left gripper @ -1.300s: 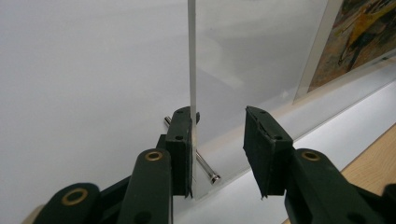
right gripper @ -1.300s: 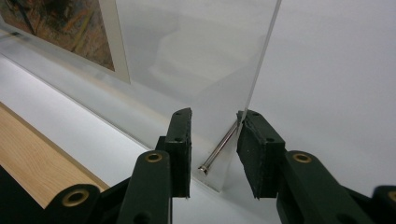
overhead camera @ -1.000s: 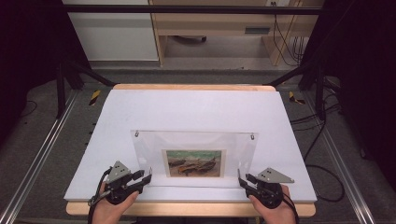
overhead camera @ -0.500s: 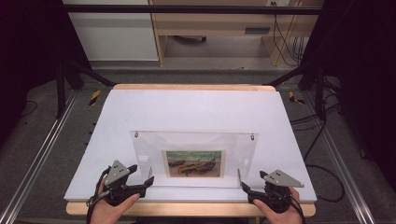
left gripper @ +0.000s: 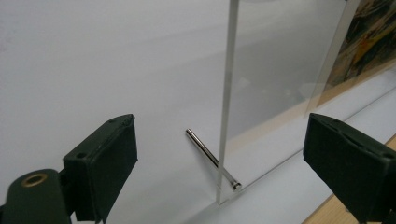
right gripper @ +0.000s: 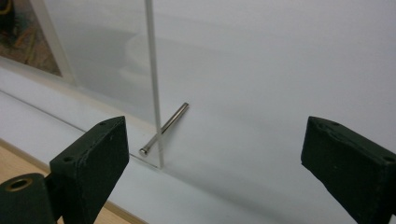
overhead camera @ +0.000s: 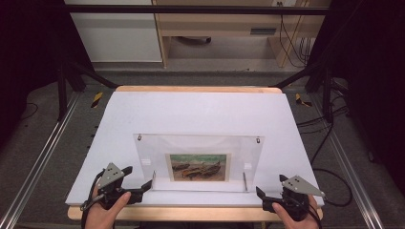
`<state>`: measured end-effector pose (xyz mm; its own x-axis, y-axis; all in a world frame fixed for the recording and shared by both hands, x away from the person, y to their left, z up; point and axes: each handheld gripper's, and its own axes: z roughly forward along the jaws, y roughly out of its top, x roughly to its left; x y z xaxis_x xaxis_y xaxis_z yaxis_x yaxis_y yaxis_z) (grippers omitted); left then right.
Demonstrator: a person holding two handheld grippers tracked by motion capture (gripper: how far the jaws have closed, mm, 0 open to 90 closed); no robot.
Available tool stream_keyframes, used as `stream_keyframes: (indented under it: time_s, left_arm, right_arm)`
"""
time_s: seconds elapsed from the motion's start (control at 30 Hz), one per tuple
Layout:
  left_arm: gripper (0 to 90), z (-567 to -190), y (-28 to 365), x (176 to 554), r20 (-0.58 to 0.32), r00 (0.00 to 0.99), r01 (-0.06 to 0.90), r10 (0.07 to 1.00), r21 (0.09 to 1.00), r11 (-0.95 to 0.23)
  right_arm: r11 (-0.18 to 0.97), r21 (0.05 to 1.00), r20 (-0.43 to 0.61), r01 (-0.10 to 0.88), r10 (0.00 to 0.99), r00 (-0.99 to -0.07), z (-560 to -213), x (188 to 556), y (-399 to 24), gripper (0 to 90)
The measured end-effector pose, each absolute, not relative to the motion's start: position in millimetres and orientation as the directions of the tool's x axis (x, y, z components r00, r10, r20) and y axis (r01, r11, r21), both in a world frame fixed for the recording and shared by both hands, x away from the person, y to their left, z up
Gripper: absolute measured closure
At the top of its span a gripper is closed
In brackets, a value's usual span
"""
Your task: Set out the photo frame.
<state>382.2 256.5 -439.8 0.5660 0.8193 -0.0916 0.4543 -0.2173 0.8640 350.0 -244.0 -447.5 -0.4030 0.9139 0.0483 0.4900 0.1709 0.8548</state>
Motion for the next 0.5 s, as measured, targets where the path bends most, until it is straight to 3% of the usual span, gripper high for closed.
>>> stream_keyframes:
  time_s: [0.43, 0.5]
  left_arm:
    - [9.3, -440.5, 286.6, 390.7, -0.047, 0.465, 0.468, 0.884, 0.861, -0.200]
    - [13.1, -440.9, 290.4, 392.5, -0.039, 0.457, 0.466, 0.889, 0.861, -0.202]
  right_arm:
    - [0.135, 0.849, 0.034, 0.510, 0.951, -0.308, -449.5, 355.5, -264.4, 8.5]
    - [0.143, 0.847, 0.014, 0.513, 0.957, -0.290, -451.6, 360.5, -266.2, 9.3]
